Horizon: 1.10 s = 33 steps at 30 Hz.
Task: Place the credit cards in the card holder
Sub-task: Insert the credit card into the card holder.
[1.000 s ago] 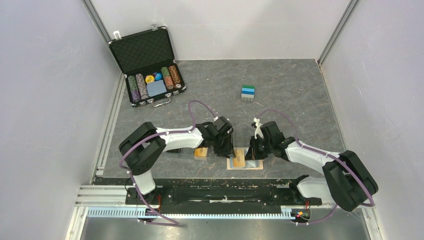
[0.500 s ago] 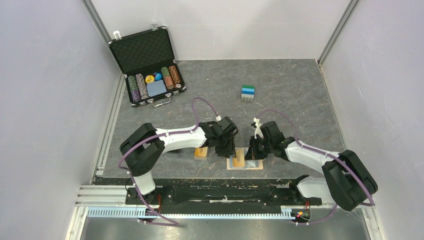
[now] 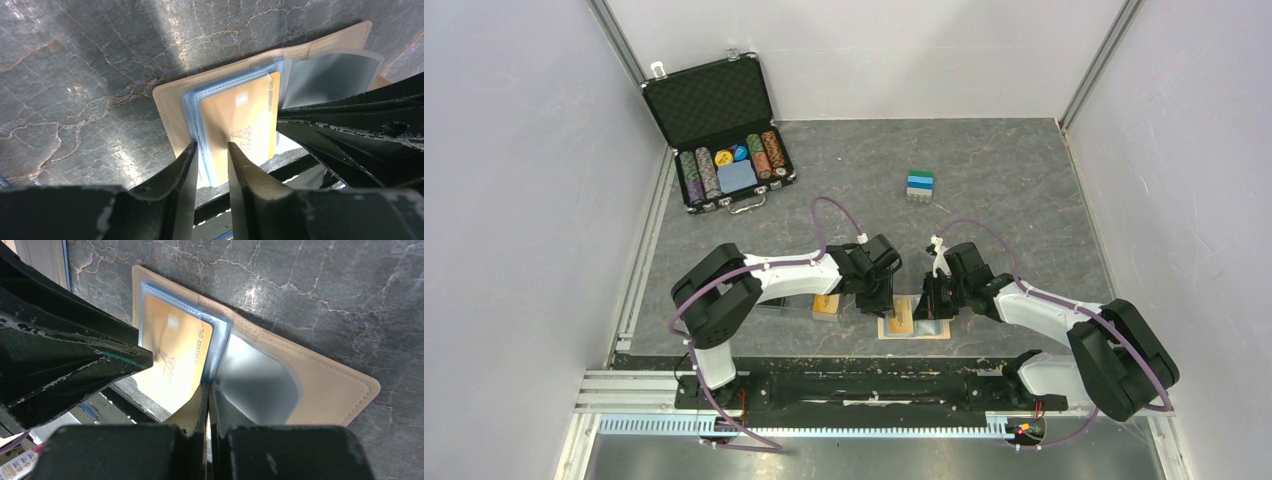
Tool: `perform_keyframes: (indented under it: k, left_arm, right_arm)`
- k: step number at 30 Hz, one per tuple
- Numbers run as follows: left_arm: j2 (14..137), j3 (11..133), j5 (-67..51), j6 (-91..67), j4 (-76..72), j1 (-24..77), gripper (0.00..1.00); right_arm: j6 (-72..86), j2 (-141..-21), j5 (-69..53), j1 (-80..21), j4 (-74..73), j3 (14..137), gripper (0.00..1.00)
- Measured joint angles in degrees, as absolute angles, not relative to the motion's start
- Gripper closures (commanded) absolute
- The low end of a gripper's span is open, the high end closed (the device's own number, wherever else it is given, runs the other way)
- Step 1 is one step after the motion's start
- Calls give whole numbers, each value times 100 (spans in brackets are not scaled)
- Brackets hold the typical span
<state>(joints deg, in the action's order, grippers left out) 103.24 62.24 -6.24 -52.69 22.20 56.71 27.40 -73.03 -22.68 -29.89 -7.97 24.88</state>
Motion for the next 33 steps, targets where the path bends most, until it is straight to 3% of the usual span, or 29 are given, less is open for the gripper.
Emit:
perform_keyframes:
  k: [12,33]
  left_arm:
    - [10326,6228,-609,-5264,2226,5688,83]
    - [9859,6053,-561,-5295,2062,5900,84]
  right_arm:
    - [2738,-7314,-2307,-2982,-790,2488,100]
    - [2740,-7314,-2311,-2978,-790,2488,100]
